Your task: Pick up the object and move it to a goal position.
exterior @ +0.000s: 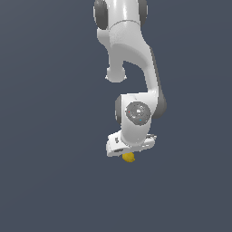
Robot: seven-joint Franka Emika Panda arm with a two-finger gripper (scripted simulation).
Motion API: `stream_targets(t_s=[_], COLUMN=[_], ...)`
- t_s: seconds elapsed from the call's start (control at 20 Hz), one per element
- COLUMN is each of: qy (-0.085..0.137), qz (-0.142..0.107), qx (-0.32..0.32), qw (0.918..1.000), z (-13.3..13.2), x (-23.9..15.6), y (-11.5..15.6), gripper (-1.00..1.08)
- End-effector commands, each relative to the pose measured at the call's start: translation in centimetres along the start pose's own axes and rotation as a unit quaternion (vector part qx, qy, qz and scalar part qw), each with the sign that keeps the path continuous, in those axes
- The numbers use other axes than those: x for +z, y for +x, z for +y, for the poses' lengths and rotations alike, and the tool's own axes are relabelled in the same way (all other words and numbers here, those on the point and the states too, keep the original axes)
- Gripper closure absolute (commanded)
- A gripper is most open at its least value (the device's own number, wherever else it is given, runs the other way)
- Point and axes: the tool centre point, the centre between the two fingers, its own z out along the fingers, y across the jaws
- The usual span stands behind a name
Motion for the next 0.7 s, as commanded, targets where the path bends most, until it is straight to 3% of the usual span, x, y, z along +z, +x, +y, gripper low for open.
stream_targets(t_s=[0.0, 0.65], qy=[0.000, 0.000], qz=[0.000, 0.001], qx=[0.000, -0.001], qw=[1.0000, 1.0000], z=[0.0, 0.0], x=[0.0, 4.9], y=[0.0, 0.0], gripper=[-0.92, -0.92])
